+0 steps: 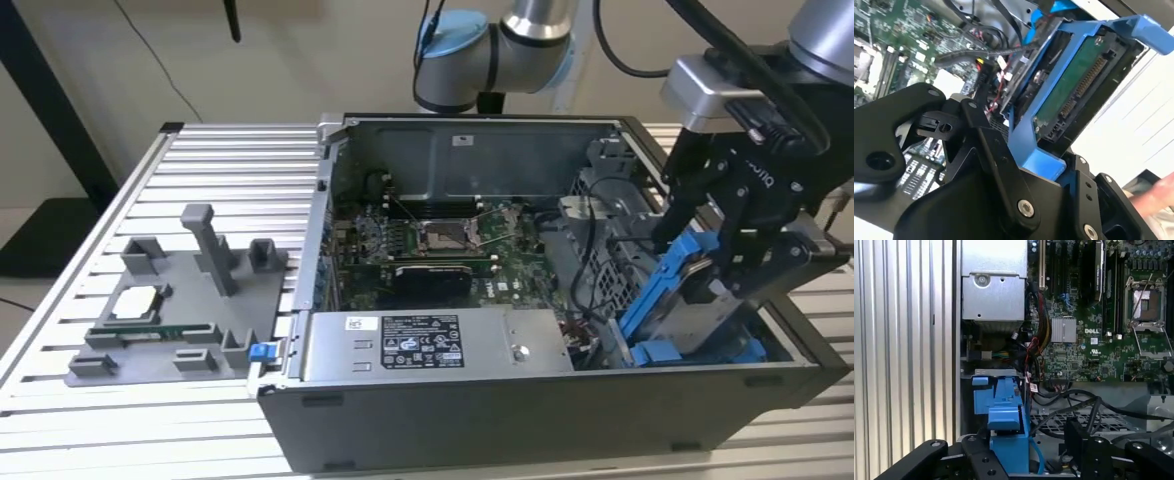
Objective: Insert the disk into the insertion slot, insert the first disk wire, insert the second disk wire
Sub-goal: 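Insert the disk into the insertion slot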
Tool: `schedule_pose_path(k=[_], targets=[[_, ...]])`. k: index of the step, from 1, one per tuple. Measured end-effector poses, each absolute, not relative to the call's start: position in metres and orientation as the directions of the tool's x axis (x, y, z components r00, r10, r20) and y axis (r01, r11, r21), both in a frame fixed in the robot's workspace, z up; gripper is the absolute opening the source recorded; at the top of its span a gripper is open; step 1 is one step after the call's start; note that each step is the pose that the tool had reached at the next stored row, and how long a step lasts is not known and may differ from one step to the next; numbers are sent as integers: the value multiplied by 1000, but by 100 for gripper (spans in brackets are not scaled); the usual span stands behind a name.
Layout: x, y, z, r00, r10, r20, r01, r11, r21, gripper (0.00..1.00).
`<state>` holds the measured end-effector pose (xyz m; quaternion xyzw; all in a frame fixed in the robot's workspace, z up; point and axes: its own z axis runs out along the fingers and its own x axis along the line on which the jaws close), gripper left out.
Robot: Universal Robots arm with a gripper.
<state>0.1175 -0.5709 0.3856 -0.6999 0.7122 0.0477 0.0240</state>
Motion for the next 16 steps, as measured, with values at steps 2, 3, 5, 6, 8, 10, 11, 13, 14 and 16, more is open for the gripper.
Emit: schedule_pose_path(k=[2, 3, 5, 6, 8, 10, 11, 13, 14, 16], targets=[[117, -571, 386, -20, -993, -115, -999, 16, 34, 100], [117, -571, 386, -20, -993, -117, -999, 17, 34, 100], [117, -571, 386, -21, -993, -119, -999, 17, 33, 100], [117, -571, 386, -21, -993, -119, -999, 17, 34, 0], [117, -571, 386, -21, -993, -118, -999, 17, 34, 0], [117, -571, 386, -21, -993, -119, -999, 17, 34, 0], [117, -571, 386, -21, -993, -120, -999, 17, 34, 0], [117, -571, 387, -21, -992, -125, -999, 17, 34, 0], [117, -571, 389, -21, -992, -128, -999, 16, 35, 0], [117, -571, 395, -21, -991, -129, -999, 16, 36, 0]])
